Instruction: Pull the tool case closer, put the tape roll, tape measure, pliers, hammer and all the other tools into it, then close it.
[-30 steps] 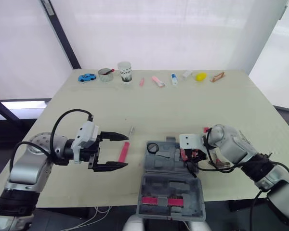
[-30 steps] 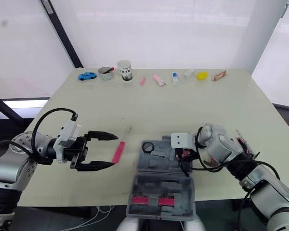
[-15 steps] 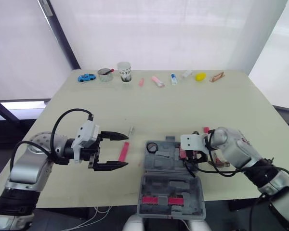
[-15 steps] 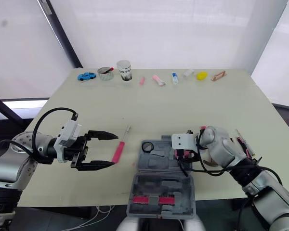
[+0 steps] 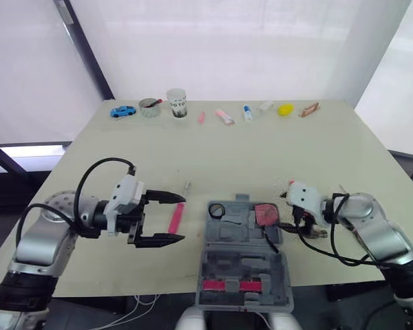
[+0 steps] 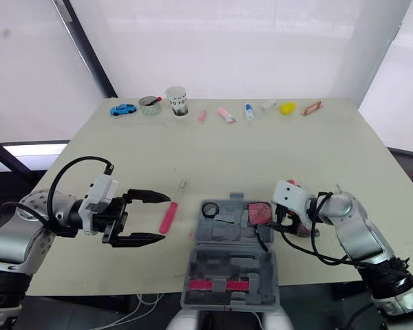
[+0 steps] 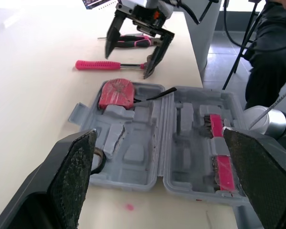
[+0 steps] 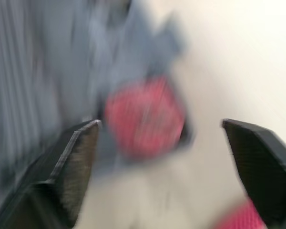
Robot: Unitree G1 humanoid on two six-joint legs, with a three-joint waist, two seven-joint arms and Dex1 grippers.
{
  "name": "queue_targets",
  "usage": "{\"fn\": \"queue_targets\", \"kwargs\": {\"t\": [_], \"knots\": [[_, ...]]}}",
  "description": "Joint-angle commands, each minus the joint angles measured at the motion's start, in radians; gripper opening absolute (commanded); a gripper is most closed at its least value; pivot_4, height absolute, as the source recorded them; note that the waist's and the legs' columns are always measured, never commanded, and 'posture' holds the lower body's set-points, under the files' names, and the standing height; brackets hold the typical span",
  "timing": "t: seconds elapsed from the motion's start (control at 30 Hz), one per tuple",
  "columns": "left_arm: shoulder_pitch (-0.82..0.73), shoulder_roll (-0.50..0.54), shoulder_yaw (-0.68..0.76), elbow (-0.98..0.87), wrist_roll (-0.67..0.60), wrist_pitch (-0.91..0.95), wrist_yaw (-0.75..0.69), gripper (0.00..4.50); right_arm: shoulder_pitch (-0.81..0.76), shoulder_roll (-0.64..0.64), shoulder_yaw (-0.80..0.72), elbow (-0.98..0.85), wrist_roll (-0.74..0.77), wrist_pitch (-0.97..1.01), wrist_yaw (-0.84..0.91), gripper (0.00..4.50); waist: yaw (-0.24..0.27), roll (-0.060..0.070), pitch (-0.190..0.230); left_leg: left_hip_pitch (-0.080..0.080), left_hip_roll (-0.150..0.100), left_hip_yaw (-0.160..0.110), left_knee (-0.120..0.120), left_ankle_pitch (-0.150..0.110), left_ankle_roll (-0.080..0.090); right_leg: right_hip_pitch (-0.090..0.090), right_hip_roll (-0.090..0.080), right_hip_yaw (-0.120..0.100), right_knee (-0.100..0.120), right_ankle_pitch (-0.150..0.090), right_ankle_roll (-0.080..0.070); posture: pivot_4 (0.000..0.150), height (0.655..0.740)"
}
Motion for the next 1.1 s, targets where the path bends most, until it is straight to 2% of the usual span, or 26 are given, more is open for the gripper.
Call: {"fn": "queue_targets", "kwargs": {"t": [0.03,0.1,0.43,0.87,1.0,1.1], "knots": [[-0.018,0.002,0.002,-0.002,-0.006,-0.001,-0.006,4.5,0.026,0.019,-0.039,0.039,0.044,-0.068,-0.035,2.18,0.003,0.0,0.0,0.0,0.0,0.0,0.0,0.0,0.0,0.0,0.0,0.0,0.0,0.0,0.0,0.15,0.74],[-0.024,0.002,0.001,0.005,-0.005,-0.002,-0.009,4.5,0.036,0.037,-0.042,0.065,0.063,-0.094,-0.048,1.13,0.003,0.0,0.0,0.0,0.0,0.0,0.0,0.0,0.0,0.0,-0.001,0.0,-0.001,0.0,0.0,0.15,0.74],[-0.032,0.008,0.003,0.012,-0.005,-0.002,-0.015,4.5,0.018,0.117,-0.041,0.277,0.109,-0.301,-0.081,1.13,0.0,0.0,0.0,0.0,0.0,0.0,0.0,0.0,0.0,0.0,0.0,0.0,0.0,0.0,0.0,0.15,0.74],[-0.018,0.016,0.022,0.004,-0.012,0.006,-0.003,4.5,0.008,0.183,0.021,0.723,0.045,-0.487,-0.065,1.13,-0.002,-0.001,-0.001,0.002,0.0,0.0,0.0,0.0,0.0,0.002,0.0,0.001,0.0,0.0,0.0,0.15,0.74],[-0.01,0.011,0.024,0.001,-0.011,0.007,0.004,4.5,-0.004,0.196,0.057,0.867,-0.003,-0.501,-0.067,1.13,-0.004,-0.007,-0.005,0.008,0.001,0.0,0.0,0.0,0.0,0.005,0.0,0.001,0.0,-0.001,-0.001,0.15,0.74],[-0.003,0.008,0.026,-0.002,-0.013,0.01,0.011,4.5,-0.02,0.206,0.077,0.943,-0.026,-0.48,-0.074,1.13,-0.006,-0.01,-0.01,0.023,0.001,0.0,-0.002,0.0,0.0,0.018,0.0,0.003,-0.001,-0.003,-0.004,0.15,0.74]]}}
